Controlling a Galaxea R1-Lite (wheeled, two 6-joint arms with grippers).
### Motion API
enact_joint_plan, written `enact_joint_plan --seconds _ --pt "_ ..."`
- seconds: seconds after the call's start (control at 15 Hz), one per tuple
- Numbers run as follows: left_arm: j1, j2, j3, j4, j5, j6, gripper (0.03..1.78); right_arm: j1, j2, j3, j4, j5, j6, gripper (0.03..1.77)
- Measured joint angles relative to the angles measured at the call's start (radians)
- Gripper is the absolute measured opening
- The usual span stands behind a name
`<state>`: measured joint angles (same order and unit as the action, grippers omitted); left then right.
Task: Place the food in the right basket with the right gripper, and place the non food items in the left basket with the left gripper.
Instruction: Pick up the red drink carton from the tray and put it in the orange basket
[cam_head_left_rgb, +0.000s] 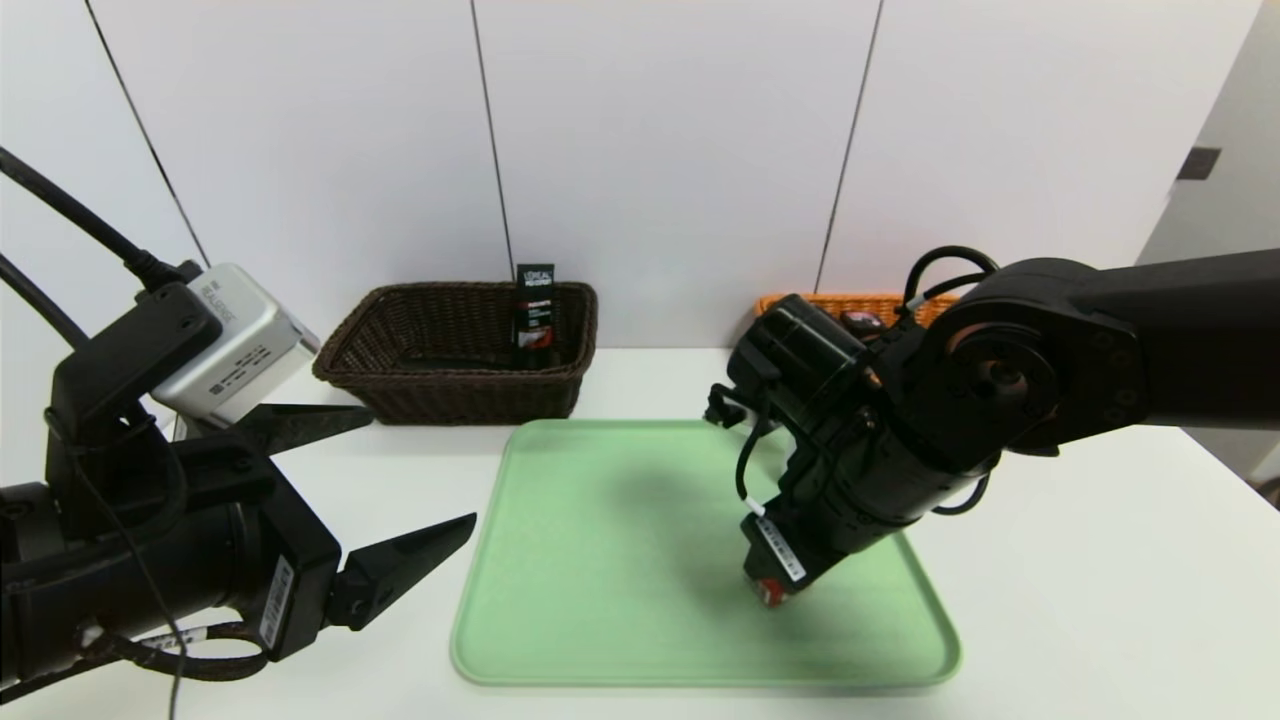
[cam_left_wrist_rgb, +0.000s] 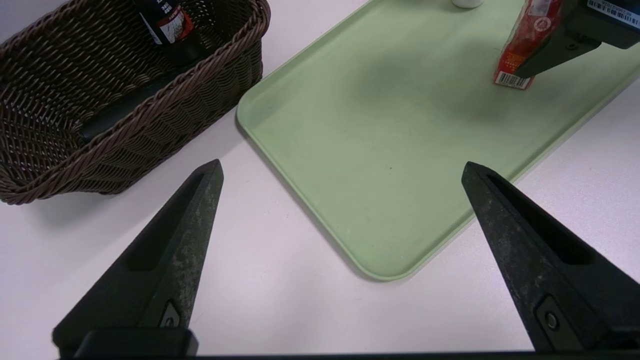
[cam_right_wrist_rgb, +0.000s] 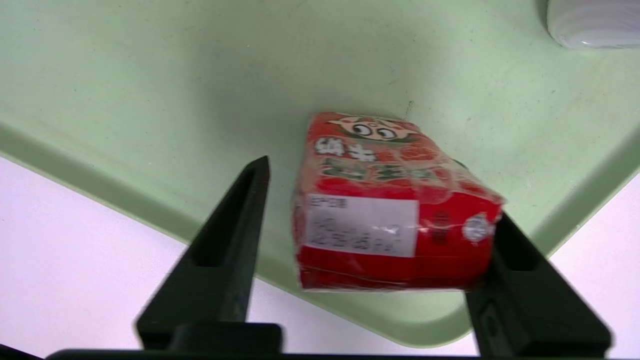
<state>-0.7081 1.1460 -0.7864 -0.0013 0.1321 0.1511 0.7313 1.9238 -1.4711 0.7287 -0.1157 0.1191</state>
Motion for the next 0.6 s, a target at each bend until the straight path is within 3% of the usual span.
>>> enact_joint_plan --seconds 0.2,0.6 --pt "0.001 0.000 0.000 0.000 0.000 -0.001 1.69 0.000 -0.001 0.001 0.000 0.000 0.000 0.79" --pt "0.001 -0.004 -0.001 -0.001 0.003 -0.002 1.69 0.008 -0.024 0.005 0.001 0.000 0.000 0.69"
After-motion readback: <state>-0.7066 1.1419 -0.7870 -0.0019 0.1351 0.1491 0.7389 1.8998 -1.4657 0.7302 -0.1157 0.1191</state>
